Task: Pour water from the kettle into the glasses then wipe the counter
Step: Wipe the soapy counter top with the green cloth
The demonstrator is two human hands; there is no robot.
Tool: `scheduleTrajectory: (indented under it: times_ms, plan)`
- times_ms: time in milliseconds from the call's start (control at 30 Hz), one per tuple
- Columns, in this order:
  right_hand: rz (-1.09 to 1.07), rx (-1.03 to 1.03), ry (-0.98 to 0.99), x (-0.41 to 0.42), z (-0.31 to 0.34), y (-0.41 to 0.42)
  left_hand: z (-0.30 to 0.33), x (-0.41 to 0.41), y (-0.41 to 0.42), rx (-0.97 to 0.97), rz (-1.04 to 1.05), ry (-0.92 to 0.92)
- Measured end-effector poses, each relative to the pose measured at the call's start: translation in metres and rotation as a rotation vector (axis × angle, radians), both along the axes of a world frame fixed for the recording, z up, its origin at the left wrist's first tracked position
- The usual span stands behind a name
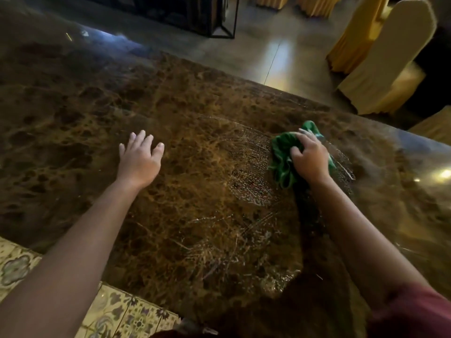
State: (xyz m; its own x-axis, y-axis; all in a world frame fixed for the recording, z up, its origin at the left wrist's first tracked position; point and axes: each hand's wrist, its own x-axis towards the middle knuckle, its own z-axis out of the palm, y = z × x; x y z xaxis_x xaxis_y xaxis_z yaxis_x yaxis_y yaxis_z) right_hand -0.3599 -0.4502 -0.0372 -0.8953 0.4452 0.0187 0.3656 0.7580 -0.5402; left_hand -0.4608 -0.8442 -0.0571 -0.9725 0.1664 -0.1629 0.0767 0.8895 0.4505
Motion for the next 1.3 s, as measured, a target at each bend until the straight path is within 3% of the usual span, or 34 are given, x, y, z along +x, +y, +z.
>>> scheduleTrajectory:
  times_ms: [233,400,600,700,800,967,1033,1100,1167,1300]
  plan:
    - [0.544,0.006,0.044,-0.078,-0.001,-0.100,0.003,-0.004,-0.002,0.067,0.024,-0.024]
    - [0.865,-0.073,0.058,-0.011,-0.009,-0.174,0.001,-0.006,-0.002,0.060,0.049,-0.018]
    - [0.957,-0.240,0.061,0.097,-0.011,-0.188,0.005,-0.003,-0.001,0.036,0.055,-0.005]
    - [0.788,-0.356,0.068,0.131,0.007,-0.160,0.005,0.001,-0.003,0.025,0.023,0.001]
    - [0.370,-0.386,0.217,0.147,0.036,-0.101,0.010,0.000,0.000,-0.016,0.019,-0.026]
    - [-0.303,0.044,0.383,0.152,0.064,-0.003,0.025,-0.004,0.041,-0.196,0.031,-0.019]
    - [-0.383,0.137,0.360,0.150,0.061,0.012,0.029,-0.004,0.057,-0.170,0.022,0.005]
    - [-0.320,0.197,0.172,0.151,0.046,0.011,0.027,-0.006,0.067,-0.170,-0.009,0.028]
    - [-0.301,0.132,0.060,0.153,0.021,0.007,0.025,-0.011,0.071,-0.182,-0.027,0.046]
    - [-0.519,0.045,-0.070,0.122,-0.012,0.020,0.013,-0.022,0.071,-0.204,0.006,0.025]
